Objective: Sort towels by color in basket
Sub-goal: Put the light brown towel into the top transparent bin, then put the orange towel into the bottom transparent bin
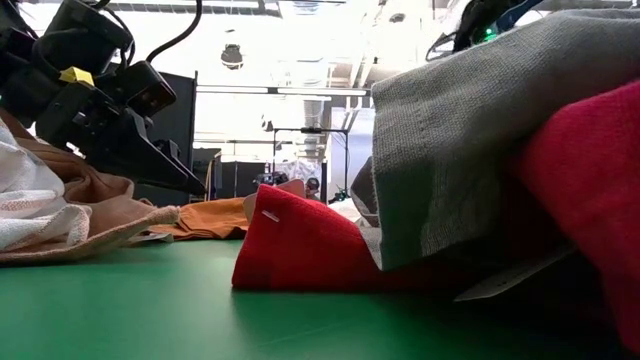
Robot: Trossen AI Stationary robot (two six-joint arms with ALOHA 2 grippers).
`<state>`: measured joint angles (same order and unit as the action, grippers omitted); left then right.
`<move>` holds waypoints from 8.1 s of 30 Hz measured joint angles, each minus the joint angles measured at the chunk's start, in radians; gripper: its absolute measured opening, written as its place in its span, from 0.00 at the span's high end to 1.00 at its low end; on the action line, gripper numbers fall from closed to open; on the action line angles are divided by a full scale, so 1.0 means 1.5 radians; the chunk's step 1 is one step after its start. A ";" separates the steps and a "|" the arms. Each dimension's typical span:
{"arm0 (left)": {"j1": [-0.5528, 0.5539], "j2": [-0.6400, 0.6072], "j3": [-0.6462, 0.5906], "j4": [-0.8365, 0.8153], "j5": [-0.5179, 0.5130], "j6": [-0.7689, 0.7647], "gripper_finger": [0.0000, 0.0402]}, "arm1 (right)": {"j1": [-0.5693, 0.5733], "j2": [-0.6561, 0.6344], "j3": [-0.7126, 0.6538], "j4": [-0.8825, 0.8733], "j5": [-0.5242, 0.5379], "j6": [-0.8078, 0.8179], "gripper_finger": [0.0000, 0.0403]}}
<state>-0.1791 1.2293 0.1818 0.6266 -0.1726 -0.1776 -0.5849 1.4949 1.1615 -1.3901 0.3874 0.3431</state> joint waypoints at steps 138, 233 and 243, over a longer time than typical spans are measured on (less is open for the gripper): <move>0.027 0.556 1.092 -0.389 0.358 0.402 0.99 | 1.143 -0.120 0.128 -0.065 0.266 0.709 0.35; 0.015 0.554 0.965 -0.773 0.225 0.407 0.61 | 0.765 0.166 0.143 0.169 0.067 0.246 0.19; 0.014 0.554 0.954 -0.792 0.210 0.389 0.61 | 0.681 0.164 0.007 0.348 -0.027 0.237 0.19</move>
<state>-0.1577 2.0602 1.6135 -0.5614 0.1424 0.4053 0.4361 1.7405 1.1728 -0.8682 0.3476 0.6991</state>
